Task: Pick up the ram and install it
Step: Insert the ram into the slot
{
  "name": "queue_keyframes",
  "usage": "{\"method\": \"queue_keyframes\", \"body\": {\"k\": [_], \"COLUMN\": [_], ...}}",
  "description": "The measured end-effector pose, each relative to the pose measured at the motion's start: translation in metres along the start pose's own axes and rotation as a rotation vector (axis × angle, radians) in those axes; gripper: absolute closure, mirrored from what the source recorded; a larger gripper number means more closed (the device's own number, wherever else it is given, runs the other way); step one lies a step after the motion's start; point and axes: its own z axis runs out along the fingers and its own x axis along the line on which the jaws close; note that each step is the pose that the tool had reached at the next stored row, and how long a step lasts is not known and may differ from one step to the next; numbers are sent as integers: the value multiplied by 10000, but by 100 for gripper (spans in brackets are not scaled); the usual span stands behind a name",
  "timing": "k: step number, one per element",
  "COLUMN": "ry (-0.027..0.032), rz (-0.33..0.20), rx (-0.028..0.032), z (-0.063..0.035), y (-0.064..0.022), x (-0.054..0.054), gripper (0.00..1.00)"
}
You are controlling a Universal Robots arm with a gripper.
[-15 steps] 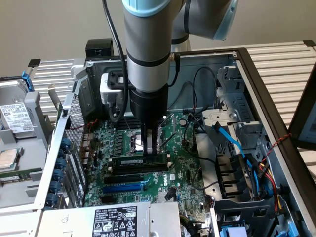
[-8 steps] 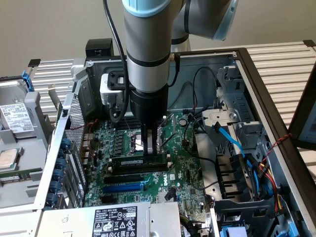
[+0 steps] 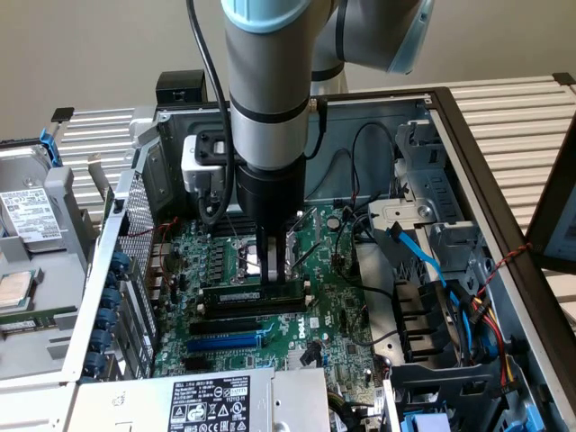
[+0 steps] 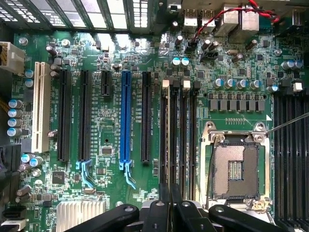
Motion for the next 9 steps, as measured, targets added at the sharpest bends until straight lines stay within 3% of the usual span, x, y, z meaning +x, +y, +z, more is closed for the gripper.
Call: {"method": "queue_keyframes", "body": {"k": [9], "ry": [-11], "rz": [246], "rx": [17], "z": [7], "y": [11], "x": [1], "gripper": [88]}}
